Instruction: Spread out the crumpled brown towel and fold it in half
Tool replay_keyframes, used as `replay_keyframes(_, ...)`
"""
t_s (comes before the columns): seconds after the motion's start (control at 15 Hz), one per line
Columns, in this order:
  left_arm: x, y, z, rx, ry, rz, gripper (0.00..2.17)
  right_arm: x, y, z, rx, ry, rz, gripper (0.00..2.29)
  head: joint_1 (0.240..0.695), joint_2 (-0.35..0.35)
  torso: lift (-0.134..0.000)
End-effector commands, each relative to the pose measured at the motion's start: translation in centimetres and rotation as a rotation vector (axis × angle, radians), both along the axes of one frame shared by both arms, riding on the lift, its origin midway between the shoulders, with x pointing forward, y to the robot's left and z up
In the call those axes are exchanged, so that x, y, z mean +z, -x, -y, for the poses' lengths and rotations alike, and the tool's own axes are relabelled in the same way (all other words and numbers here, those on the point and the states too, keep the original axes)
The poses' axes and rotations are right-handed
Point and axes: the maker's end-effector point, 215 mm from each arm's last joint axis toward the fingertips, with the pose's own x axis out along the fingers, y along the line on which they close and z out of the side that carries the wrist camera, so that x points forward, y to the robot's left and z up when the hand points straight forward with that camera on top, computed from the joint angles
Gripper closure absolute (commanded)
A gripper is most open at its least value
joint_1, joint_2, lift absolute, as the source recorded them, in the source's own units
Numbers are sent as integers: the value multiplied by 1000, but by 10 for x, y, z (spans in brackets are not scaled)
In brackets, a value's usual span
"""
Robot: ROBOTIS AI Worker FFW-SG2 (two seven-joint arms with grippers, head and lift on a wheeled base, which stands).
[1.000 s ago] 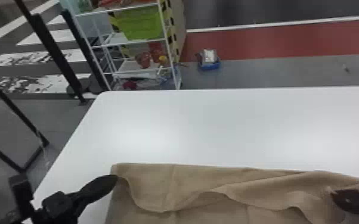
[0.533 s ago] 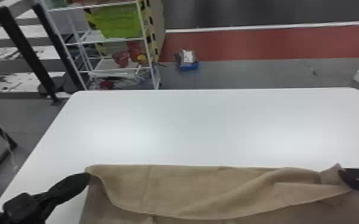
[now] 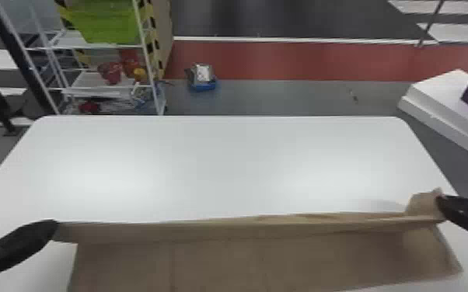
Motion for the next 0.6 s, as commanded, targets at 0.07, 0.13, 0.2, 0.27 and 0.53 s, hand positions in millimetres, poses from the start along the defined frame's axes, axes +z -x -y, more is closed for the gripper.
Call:
replay_keyframes(0.07,8,-3,5,-8,2,17,1447,5,1,7,-34,6,48,1467,695,-39,-124)
replay_keyframes(0.13,12,-4,6,-10,5,27,1447,10,-1,8,-53,9,67,1467,695,-46,-124)
replay_keyframes(0.2,17,-3,4,-6,21,38,1447,15,-3,10,-76,4,87,1467,695,-56,-124)
replay_keyframes(0.27,18,-3,3,-4,26,43,1447,19,-6,12,-97,7,108,1470,695,-60,-124)
replay_keyframes(0.53,24,-10,4,-5,32,62,1447,21,-27,6,-150,3,133,1467,695,-65,-124)
